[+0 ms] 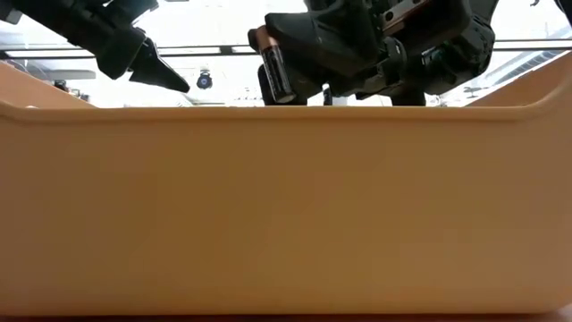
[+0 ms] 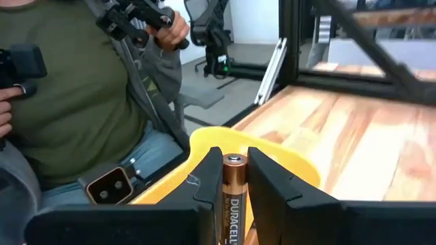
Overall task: Sort batteries
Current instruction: Put the black battery into the yellow bin
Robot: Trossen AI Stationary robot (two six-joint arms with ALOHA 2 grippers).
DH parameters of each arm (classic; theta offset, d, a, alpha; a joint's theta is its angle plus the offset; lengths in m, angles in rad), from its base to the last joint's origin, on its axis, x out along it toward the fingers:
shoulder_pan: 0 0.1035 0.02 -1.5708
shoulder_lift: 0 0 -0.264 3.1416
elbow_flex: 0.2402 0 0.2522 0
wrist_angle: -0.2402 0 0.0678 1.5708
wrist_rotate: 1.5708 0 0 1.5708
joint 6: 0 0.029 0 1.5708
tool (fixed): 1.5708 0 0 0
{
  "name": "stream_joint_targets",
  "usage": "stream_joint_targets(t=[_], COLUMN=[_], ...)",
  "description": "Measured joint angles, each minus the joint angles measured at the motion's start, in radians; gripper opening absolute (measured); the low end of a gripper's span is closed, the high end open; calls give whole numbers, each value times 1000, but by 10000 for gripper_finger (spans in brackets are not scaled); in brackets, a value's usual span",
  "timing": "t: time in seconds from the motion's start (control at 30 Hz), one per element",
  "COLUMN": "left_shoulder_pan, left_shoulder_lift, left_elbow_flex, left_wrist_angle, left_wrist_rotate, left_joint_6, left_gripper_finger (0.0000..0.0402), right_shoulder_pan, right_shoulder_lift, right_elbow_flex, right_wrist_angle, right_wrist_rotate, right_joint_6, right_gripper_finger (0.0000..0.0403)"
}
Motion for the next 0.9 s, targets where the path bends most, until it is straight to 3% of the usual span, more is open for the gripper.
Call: stream_joint_targets(t=[0.33,0.7,0.9], left_shoulder_pan=[0,0,0], left_shoulder_lift=[0,0,0], left_elbow_flex=[0,0,0], left_wrist_angle=[-5,-5,-5], left_wrist_rotate=[0,0,0], left_joint_6=[-21,-21,-21], left_gripper_finger=[162,162,162], right_shoulder_pan=[0,0,0], right_shoulder_lift=[0,0,0], right_elbow_flex=[0,0,0], right_wrist_angle=[-16,-24,-25], right_wrist_rotate=[0,4,4], right_joint_6=[-2,7,-1], right_gripper_finger=[51,92,84])
